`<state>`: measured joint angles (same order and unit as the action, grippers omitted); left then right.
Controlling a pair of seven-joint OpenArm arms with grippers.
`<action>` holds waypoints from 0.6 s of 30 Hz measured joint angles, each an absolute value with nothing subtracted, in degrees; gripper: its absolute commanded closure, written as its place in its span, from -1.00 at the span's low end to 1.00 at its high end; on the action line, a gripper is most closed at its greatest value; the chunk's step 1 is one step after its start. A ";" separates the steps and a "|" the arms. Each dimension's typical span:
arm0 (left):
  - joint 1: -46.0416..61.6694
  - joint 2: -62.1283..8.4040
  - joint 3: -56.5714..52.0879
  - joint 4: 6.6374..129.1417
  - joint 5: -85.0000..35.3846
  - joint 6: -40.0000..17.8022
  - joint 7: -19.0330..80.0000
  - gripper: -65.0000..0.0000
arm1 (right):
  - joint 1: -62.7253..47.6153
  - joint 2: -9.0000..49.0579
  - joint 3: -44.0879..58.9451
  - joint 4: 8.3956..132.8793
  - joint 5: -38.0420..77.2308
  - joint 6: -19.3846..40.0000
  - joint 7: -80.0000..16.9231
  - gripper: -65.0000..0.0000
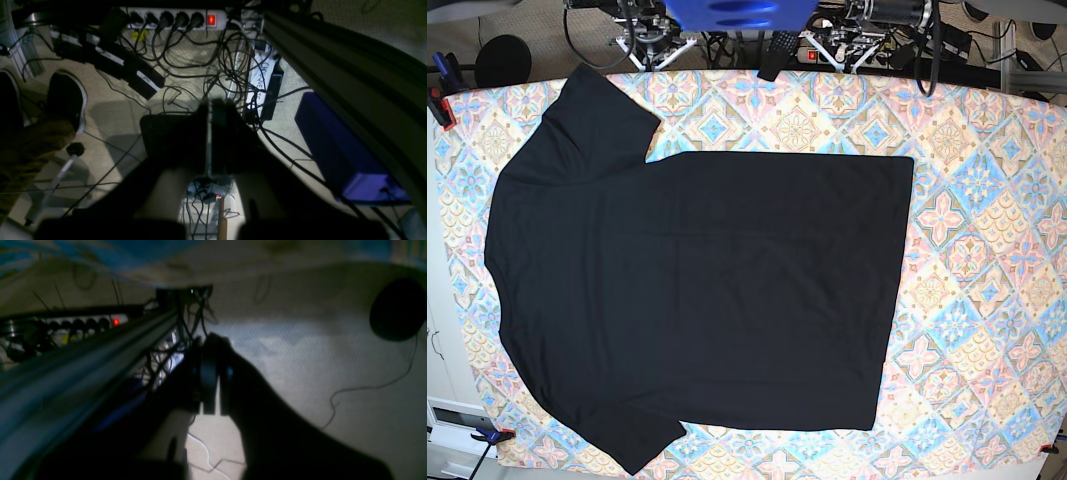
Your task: Fold the T-shirt properly
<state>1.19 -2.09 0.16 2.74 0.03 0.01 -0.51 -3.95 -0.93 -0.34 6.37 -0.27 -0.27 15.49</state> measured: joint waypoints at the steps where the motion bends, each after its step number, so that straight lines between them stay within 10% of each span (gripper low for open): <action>1: 1.34 -2.24 0.08 3.27 -0.10 0.05 -0.36 0.96 | -3.97 -0.93 -0.34 6.39 -0.27 -0.27 15.62 1.00; 18: 5.06 -2.09 -0.01 8.75 -0.23 0.03 0.54 0.96 | -8.99 -0.80 -0.34 13.30 -0.30 -0.27 13.45 1.00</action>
<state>5.06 -2.09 -0.01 8.75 -0.23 0.03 0.54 -8.99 -0.80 -0.34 13.30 -0.30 -0.27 13.45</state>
